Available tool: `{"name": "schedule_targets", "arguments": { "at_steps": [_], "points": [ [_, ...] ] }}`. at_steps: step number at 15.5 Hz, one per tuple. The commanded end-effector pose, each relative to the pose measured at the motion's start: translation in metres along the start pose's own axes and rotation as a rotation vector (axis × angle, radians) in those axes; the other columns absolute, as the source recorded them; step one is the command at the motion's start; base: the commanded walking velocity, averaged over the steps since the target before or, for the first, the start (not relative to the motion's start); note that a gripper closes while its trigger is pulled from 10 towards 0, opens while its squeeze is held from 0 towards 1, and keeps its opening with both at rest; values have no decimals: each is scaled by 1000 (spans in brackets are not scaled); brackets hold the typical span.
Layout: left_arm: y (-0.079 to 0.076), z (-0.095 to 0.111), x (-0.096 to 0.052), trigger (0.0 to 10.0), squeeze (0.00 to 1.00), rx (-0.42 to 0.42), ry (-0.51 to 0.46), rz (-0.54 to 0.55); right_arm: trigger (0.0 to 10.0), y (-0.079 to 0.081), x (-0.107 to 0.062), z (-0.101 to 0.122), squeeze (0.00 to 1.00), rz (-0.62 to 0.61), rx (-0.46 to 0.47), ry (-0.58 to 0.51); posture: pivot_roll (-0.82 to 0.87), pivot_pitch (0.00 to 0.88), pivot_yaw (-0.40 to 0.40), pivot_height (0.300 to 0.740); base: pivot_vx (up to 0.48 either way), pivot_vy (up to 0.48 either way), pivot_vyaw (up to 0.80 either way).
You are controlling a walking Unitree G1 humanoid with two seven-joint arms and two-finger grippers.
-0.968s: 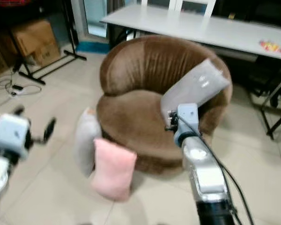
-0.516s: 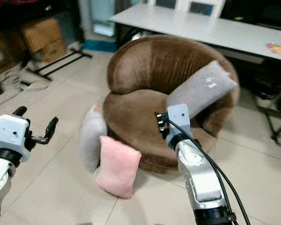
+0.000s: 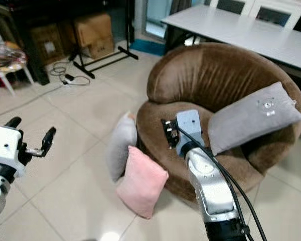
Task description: Move the pillow to the sofa from floor
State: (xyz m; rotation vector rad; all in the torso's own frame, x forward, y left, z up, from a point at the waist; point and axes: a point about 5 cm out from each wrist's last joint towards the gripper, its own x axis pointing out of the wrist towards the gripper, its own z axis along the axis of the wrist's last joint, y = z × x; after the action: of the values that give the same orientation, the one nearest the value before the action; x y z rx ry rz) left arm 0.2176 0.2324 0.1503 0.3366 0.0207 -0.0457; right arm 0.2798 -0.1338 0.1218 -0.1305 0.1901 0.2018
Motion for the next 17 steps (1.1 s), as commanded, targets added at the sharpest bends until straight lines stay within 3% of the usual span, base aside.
{"name": "schedule_targets", "arguments": {
  "at_steps": [1, 8, 17],
  "points": [
    [-1, 3, 0, 10000, 0, 0, -10, -8, 10000, 0, -1, 0, 1000, 22, 13, 4, 37, 0, -58, 740, 289, 0, 800],
    [1, -2, -4, 10000, 0, -5, 6, -7, 10000, 3, -3, 1, 1000, 61, 19, -5, 39, 0, -65, 740, 289, 0, 800],
    [2, -3, -1, 10000, 0, 2, 2, -7, 10000, -4, 0, 2, 1000, -20, 13, -8, 37, 0, -64, 740, 290, 0, 0]
  ]
}}
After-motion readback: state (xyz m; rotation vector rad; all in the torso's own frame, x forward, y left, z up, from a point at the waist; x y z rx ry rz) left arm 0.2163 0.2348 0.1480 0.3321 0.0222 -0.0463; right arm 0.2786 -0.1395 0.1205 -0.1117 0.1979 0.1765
